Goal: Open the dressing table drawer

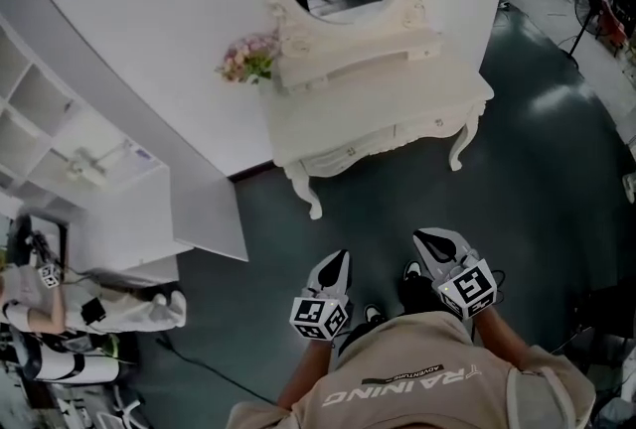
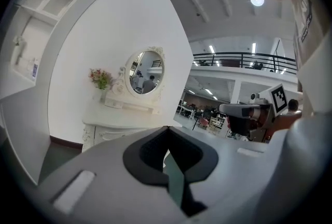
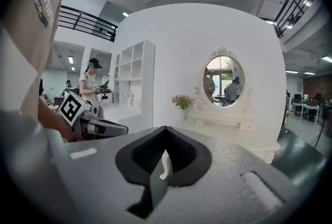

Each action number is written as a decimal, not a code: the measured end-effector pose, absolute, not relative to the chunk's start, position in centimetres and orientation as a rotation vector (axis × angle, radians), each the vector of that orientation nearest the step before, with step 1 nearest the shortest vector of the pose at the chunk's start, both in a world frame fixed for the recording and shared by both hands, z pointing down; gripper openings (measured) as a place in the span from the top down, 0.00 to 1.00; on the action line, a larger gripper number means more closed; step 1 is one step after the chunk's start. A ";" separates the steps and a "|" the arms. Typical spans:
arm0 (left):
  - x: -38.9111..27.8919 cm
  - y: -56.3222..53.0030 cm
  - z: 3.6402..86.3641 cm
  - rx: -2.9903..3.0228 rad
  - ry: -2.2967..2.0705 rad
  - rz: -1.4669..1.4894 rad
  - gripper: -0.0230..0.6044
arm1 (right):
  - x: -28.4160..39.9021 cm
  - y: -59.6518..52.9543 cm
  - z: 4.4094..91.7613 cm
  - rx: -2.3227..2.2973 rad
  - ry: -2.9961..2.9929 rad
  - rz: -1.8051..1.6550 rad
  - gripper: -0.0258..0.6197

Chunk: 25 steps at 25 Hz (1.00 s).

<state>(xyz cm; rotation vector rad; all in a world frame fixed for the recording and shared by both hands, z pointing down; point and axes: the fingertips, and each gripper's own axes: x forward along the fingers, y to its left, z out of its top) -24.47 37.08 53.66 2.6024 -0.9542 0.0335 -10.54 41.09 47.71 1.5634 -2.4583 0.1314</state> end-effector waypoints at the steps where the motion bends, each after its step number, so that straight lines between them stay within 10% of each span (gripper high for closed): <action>1: -23.9 36.9 53.8 2.602 -0.941 0.044 0.94 | -10.3 40.8 48.0 1.559 -2.461 0.150 0.96; 25: -6.3 20.2 51.0 2.573 -0.926 0.129 0.94 | 2.4 21.2 48.7 1.425 -2.639 0.103 0.96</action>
